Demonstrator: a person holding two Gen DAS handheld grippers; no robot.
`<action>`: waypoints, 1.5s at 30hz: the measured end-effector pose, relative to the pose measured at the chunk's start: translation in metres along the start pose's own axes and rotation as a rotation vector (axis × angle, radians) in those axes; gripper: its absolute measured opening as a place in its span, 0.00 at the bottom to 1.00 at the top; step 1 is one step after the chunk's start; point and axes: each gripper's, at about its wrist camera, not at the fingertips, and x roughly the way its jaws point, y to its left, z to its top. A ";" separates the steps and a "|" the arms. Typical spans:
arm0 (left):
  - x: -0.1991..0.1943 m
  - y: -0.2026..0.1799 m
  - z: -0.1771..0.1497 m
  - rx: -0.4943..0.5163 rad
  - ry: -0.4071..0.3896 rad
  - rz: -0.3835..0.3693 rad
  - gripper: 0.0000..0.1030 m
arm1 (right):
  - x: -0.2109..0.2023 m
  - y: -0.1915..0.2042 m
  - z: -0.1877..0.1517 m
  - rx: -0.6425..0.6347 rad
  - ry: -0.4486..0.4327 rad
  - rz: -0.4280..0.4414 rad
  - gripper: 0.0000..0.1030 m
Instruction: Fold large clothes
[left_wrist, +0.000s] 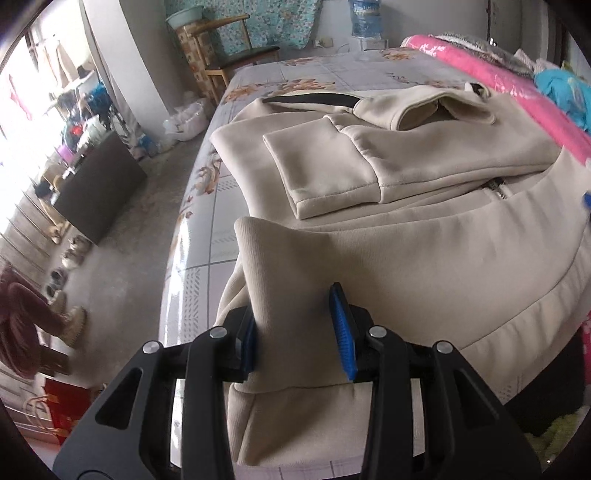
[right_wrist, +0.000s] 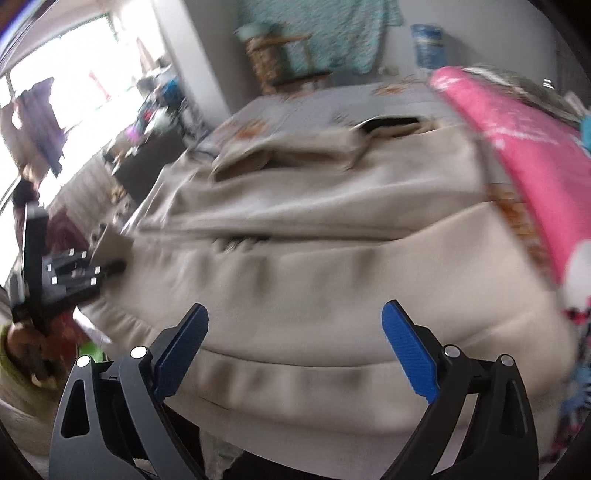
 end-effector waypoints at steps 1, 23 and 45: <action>0.000 -0.002 0.000 0.008 -0.001 0.013 0.34 | -0.004 -0.008 0.002 0.008 -0.005 -0.018 0.85; 0.002 -0.013 0.005 0.026 0.024 0.089 0.34 | 0.023 -0.096 0.039 0.083 0.080 -0.077 0.38; 0.002 -0.008 0.007 -0.019 0.043 0.079 0.34 | 0.025 -0.061 0.027 -0.140 0.119 -0.314 0.17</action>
